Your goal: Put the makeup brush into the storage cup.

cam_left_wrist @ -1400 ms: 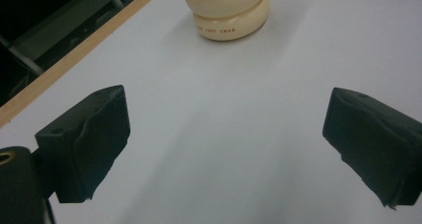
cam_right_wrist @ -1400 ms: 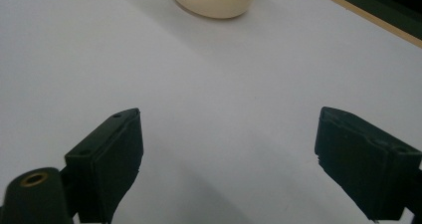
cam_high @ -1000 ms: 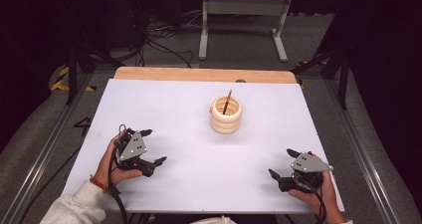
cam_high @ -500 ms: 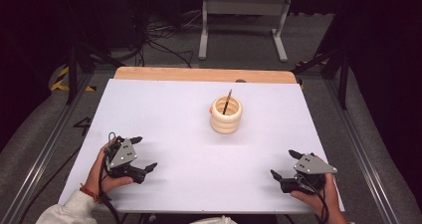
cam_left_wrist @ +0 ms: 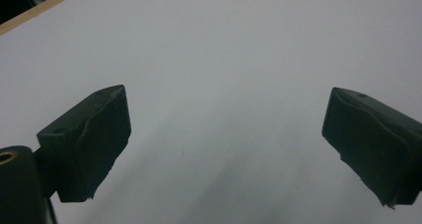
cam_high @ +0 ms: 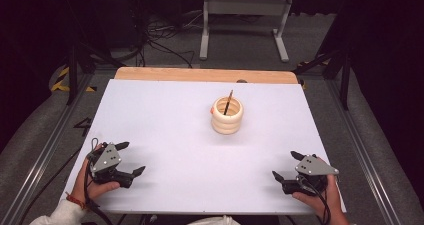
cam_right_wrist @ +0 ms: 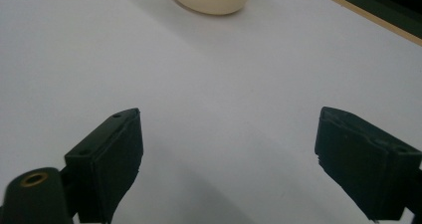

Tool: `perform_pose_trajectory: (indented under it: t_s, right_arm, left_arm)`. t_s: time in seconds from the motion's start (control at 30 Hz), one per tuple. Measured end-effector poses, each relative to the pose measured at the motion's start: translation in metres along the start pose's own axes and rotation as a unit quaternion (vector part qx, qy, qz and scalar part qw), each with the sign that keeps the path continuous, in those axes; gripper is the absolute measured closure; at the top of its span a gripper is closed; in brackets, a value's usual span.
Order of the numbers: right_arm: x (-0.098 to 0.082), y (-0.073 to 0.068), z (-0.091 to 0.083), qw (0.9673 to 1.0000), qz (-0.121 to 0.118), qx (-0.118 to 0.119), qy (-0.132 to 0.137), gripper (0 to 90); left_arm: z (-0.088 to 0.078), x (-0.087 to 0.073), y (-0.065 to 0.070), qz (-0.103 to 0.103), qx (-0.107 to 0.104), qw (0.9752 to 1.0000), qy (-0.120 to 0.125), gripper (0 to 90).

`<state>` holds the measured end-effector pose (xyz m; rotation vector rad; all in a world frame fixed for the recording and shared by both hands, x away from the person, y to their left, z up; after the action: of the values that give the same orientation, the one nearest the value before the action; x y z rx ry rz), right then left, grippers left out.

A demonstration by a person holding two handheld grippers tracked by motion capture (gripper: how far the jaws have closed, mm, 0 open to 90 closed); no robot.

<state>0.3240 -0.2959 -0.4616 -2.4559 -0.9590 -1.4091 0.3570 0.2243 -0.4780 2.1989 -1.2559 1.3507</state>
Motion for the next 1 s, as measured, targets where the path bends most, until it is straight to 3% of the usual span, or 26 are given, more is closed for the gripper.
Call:
perform_pose_trajectory:
  t_s: [0.27, 0.6, 1.0]
  right_arm:
    - [-0.001, 0.0, 0.0, 1.0, 0.0, 0.0, -0.001, 12.5]
    - [-0.002, 0.001, 0.001, 1.0, 0.002, -0.002, -0.003, 12.5]
    - [-0.003, 0.0, -0.001, 1.0, -0.002, -0.005, -0.003, 12.4]
  left_arm:
    - [-0.011, -0.013, -0.007, -0.03, -0.001, 0.9995, 0.008, 6.5]
    - [-0.017, -0.024, -0.009, -0.042, 0.001, 0.9991, 0.005, 6.9]
    - [-0.013, -0.02, -0.007, -0.032, -0.009, 0.9994, 0.008, 6.9]
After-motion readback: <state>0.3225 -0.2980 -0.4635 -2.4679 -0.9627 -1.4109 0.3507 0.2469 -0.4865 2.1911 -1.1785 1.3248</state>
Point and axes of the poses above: each handheld gripper's, and its own axes: z roughly forward along the jaws, x roughly out of its top, y roughly to its right, the point moved 5 cm from there along z, roughly forward along the jaws, and after that the axes turned 4 degrees about z, right-handed, at the moved point
